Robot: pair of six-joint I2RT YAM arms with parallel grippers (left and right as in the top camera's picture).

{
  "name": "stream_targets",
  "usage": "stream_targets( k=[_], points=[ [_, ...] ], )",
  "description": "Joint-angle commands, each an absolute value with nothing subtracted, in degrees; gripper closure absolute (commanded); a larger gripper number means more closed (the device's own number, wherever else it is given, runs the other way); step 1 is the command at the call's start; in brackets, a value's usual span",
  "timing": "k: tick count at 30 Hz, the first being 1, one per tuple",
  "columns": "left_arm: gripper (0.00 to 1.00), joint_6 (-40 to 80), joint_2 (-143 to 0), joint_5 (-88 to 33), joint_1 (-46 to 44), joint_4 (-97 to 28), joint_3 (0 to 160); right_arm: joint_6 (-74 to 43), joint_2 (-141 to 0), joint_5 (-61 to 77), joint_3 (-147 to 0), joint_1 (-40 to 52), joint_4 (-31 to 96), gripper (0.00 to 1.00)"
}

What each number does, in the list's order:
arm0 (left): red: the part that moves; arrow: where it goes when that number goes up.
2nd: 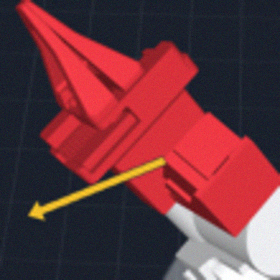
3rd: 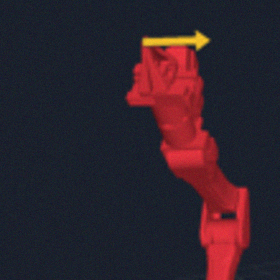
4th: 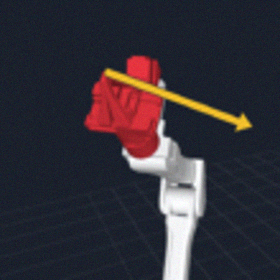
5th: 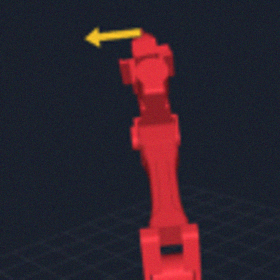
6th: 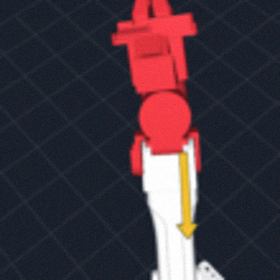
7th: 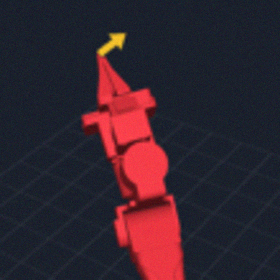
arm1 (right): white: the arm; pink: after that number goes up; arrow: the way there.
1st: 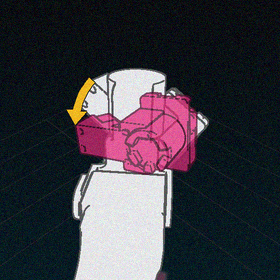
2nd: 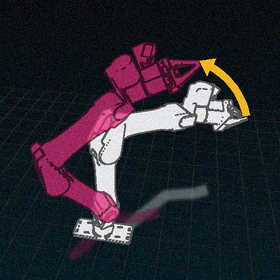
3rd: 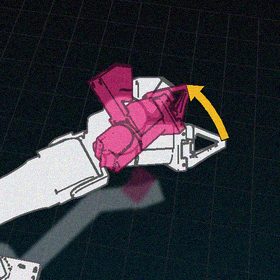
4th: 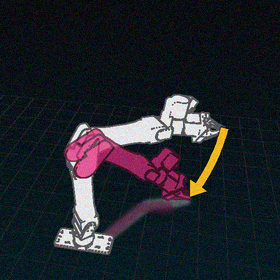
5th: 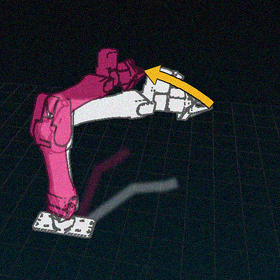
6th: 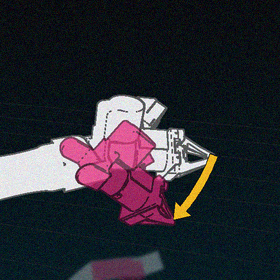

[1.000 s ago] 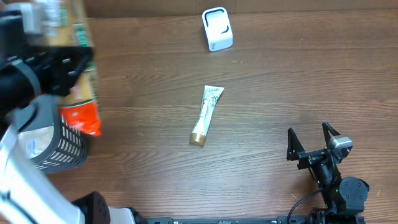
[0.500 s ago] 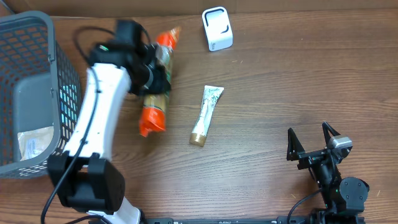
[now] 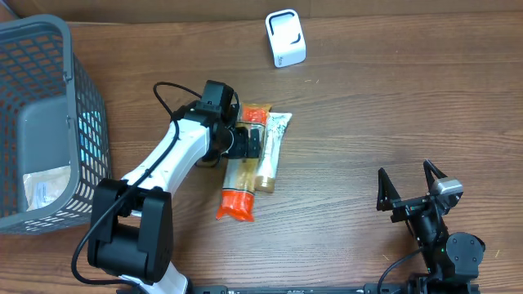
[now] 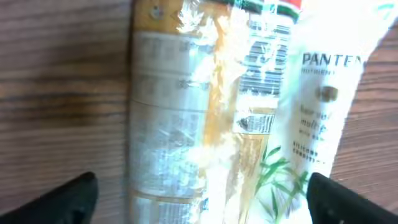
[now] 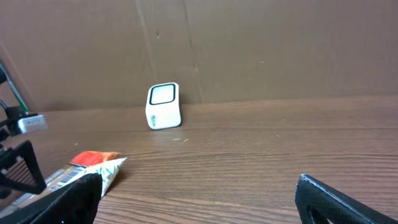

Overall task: Scan the item barcode
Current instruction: 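Carry the orange-capped pack out and lay it beside the tube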

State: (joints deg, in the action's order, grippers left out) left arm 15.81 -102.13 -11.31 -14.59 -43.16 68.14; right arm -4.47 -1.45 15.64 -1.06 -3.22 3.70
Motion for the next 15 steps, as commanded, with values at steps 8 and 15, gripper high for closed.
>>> stream_targets(
  k=[8, 15],
  points=[
    [0.00, 9.8, -100.6, -10.1, -9.8, -61.4, 108.1, -4.4, -1.3, 15.1, -0.5, -3.0, 3.4, 0.00],
    [0.00, 5.0, -100.6, -6.1, 3.7, -76.5, 137.2, -4.4, -1.3, 15.1, -0.5, -3.0, 3.4, 0.00]
  ],
)
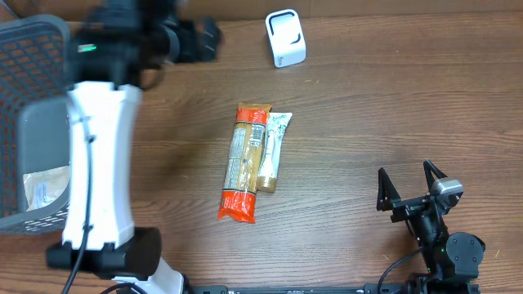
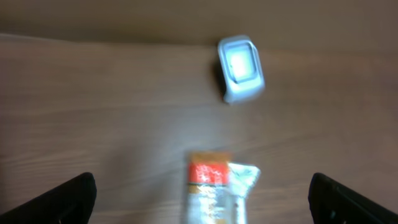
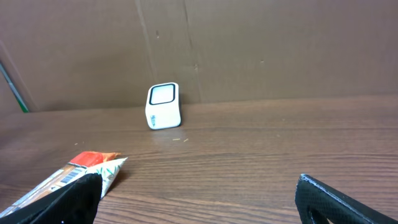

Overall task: Scan the item barcode
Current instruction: 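Carry the orange-capped pack out and lay it beside the tube, then reach the left gripper into the basket and grasp the mint-green packet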

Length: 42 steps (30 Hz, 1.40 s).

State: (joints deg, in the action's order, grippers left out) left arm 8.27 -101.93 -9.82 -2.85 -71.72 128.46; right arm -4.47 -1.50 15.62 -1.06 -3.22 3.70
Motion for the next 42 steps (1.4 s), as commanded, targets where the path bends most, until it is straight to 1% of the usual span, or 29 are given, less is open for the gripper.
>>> stream_targets(
  k=[1, 4, 8, 12, 15, 22, 26, 29, 34, 42],
  points=[
    [0.00, 5.3, -100.6, -5.1, 6.2, -78.7, 139.3, -4.4, -1.3, 15.1, -0.5, -3.0, 3.4, 0.00],
    [0.00, 6.9, -100.6, -3.1, 16.6, -85.4, 142.9, -4.4, -1.3, 15.1, -0.5, -3.0, 3.4, 0.00],
    [0.00, 7.8, -101.2, -3.9, 30.8, -89.6, 140.3, -4.4, -1.3, 15.1, -0.5, -3.0, 3.4, 0.00],
    [0.01, 7.2, -101.9, -9.3, 42.1, -87.0, 132.9, -4.4, -1.3, 15.1, -0.5, -3.0, 3.4, 0.00],
    [0.00, 4.1, -102.1, -11.0, 46.3, -82.7, 124.2, -4.4, -1.3, 15.1, -0.5, -3.0, 3.4, 0.00],
    [0.00, -0.3, -104.7, -11.0, 47.2, -65.8, 102.7, -4.4, -1.3, 15.1, -0.5, -3.0, 3.4, 0.00],
    [0.00, -2.5, -110.1, -11.6, 47.2, -57.3, 96.4, -4.4, -1.3, 15.1, -0.5, -3.0, 3.4, 0.00],
    [0.00, -5.0, -114.3, -13.6, 47.2, -54.8, 95.8, -4.4, -1.3, 15.1, -0.5, -3.0, 3.4, 0.00],
    [0.00, -11.9, -121.1, -22.2, 46.5, -52.4, 95.8, -4.4, -1.3, 15.1, -0.5, -3.0, 3.4, 0.00],
    [0.00, -13.8, -125.4, -22.4, 43.9, -49.8, 95.7, -4.4, -1.3, 15.1, -0.5, -3.0, 3.4, 0.00]
  ],
)
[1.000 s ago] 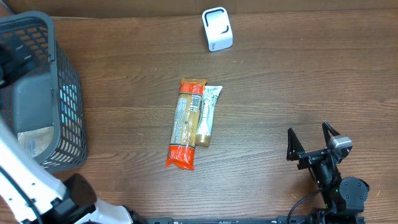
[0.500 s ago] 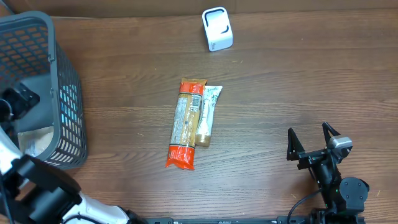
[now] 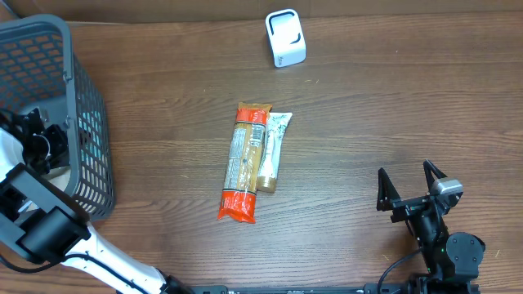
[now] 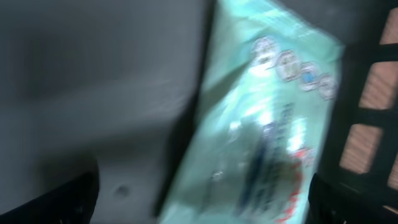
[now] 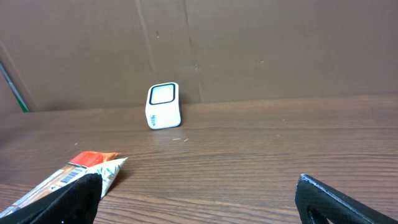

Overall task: Scan the item barcode
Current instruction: 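Reach the left gripper into the basket and grasp the mint-green packet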

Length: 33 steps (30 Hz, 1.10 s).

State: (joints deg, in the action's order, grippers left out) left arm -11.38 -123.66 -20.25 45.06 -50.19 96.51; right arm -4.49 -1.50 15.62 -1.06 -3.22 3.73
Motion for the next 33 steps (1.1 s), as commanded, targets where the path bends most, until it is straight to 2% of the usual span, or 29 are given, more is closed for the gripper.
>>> stream_targets(
  k=[1, 5, 9, 15, 17, 18, 21, 23, 28, 33],
  points=[
    [0.00, -13.8, -125.5, -21.9, 43.5, -49.4, 95.7, -4.4, -1.3, 15.1, -0.5, -3.0, 3.4, 0.00],
    [0.04, -13.7, -125.5, -18.5, 42.4, -48.5, 95.7, -4.4, -1.3, 15.1, -0.5, -3.0, 3.4, 0.00],
    [0.14, -13.5, -126.4, -13.7, 41.6, -48.6, 95.7, -4.4, -1.3, 15.1, -0.5, -3.0, 3.4, 0.00],
    [0.22, -13.1, -130.0, -13.5, 41.3, -48.8, 95.3, -4.4, -1.3, 15.1, -0.5, -3.0, 3.4, 0.00],
    [0.29, -12.8, -131.3, -13.6, 41.2, -48.9, 95.3, -4.4, -1.3, 15.1, -0.5, -3.0, 3.4, 0.00],
    [0.35, -12.6, -131.9, -13.5, 41.1, -49.0, 95.3, -4.4, -1.3, 15.1, -0.5, -3.0, 3.4, 0.00],
    [0.77, -11.5, -133.1, -13.5, 40.9, -49.3, 95.3, -4.4, -1.3, 15.1, -0.5, -3.0, 3.4, 0.00],
    [0.96, -11.1, -133.2, -13.5, 40.9, -49.5, 95.3, -4.4, -1.3, 15.1, -0.5, -3.0, 3.4, 0.00],
    [0.96, -11.0, -132.9, -13.5, 41.0, -53.5, 99.1, -4.4, -1.3, 15.1, -0.5, -3.0, 3.4, 0.00],
    [0.96, -8.5, -132.7, -13.5, 41.0, -63.5, 112.3, -4.4, -1.3, 15.1, -0.5, -3.0, 3.4, 0.00]
  ],
)
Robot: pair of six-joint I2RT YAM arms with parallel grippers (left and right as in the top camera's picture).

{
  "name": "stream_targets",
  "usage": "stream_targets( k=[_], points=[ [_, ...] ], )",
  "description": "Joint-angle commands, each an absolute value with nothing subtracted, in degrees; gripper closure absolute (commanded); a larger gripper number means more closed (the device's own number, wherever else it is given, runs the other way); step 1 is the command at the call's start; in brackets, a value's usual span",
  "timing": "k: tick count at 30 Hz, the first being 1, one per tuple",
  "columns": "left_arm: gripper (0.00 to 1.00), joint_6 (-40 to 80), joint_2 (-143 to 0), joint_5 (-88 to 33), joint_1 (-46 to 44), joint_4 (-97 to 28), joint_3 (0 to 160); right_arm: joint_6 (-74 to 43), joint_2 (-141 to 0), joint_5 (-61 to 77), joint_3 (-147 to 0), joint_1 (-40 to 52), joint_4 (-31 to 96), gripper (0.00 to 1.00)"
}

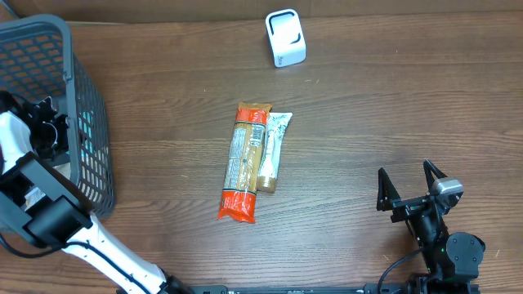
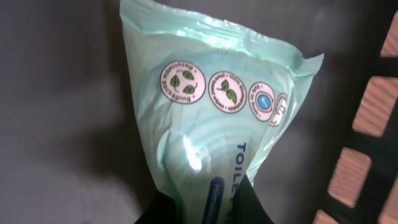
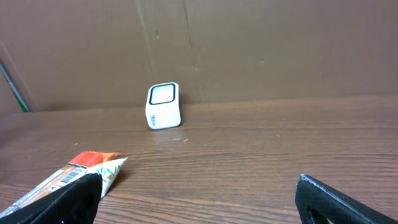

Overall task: Scan the item barcode
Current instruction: 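Reach the left gripper into the basket and grasp the mint-green packet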

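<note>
A pale green packet [image 2: 211, 118] printed with round leaf emblems lies inside the grey basket [image 1: 82, 73]. My left gripper [image 2: 205, 208] is shut on the packet's lower end, one dark finger on each side. Overhead, the left gripper [image 1: 42, 131] is down inside the basket. The white barcode scanner [image 1: 285, 37] stands at the back of the table, and the right wrist view also shows the scanner [image 3: 163, 106]. My right gripper [image 1: 404, 171] rests open at the front right with nothing in it.
An orange and tan packet [image 1: 242, 159] and a white tube [image 1: 272, 151] lie side by side mid-table. The basket's mesh wall [image 2: 367, 106] stands close on the right of the green packet. A brown cardboard wall [image 3: 249, 43] backs the table.
My left gripper was open over the green packet in the basket, its fingers wide apart. Now it is shut on the packet's lower end. The right arm has not moved.
My left gripper was open right over the orange packet and white tube mid-table. Then it was high at the back left, with both items still on the table. Then it was open inside the basket over the green packet, and now it grips that packet.
</note>
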State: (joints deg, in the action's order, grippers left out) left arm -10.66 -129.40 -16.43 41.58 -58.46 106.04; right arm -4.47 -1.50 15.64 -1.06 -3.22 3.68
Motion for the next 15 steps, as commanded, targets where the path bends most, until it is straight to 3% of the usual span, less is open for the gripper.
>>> stream_targets(
  k=[1, 9, 15],
  points=[
    [0.96, -8.4, -132.4, -13.5, 41.0, -65.9, 115.7, -4.4, -1.3, 15.1, -0.5, -3.0, 3.4, 0.00],
    [0.96, -5.5, -125.6, -15.7, 40.9, -82.1, 144.4, -4.4, -1.3, 15.1, -0.5, -3.0, 3.4, 0.00],
    [0.96, -5.1, -115.4, -27.3, 40.1, -86.5, 152.1, -4.4, -1.3, 15.1, -0.5, -3.0, 3.4, 0.00]
  ],
)
